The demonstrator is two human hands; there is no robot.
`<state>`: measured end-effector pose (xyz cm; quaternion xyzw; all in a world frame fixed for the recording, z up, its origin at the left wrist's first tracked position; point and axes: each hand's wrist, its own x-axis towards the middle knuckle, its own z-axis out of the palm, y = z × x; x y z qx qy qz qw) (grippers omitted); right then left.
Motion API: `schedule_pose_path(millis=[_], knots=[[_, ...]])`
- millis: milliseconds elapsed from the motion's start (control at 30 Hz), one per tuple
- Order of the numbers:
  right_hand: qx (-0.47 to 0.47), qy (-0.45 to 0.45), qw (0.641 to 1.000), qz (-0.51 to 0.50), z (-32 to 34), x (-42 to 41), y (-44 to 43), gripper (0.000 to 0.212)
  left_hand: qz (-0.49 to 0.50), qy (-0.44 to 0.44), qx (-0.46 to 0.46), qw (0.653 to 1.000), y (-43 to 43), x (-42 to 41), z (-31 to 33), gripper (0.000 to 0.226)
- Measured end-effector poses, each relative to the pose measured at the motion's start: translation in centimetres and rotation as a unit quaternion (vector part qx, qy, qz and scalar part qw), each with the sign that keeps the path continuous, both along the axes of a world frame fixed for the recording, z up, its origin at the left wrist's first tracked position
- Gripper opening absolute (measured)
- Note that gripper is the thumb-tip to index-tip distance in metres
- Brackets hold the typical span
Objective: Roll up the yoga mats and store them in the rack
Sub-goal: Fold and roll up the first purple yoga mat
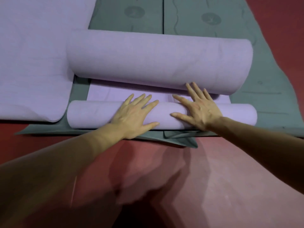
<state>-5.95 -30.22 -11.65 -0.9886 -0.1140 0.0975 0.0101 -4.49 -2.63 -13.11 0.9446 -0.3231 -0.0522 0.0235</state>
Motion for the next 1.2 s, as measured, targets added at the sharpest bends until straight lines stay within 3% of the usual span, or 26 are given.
schedule_pose_path(millis=[200,367,600,833,1200], knots=[[0.017,-0.015,1.000,-0.001,-0.2,-0.1,0.6,0.089,0.010,0.018,0.029,0.999,-0.4,1.7,-0.3,0.101],[0.000,0.001,1.000,0.014,-0.9,-0.4,0.5,0.088,0.019,0.041,0.039,0.998,-0.6,2.9,0.2,0.097],[-0.012,-0.001,1.000,0.000,-0.5,1.8,-0.2,0.095,0.036,-0.003,0.041,0.999,-1.0,2.0,0.5,0.091],[-0.009,0.007,1.000,-0.009,-0.8,0.7,0.3,0.097,0.039,0.022,0.039,0.998,-1.1,3.4,0.6,0.118],[-0.036,-0.014,0.999,0.008,0.9,-1.7,0.7,0.096,0.032,0.011,0.003,0.999,-1.2,2.0,2.6,0.100]])
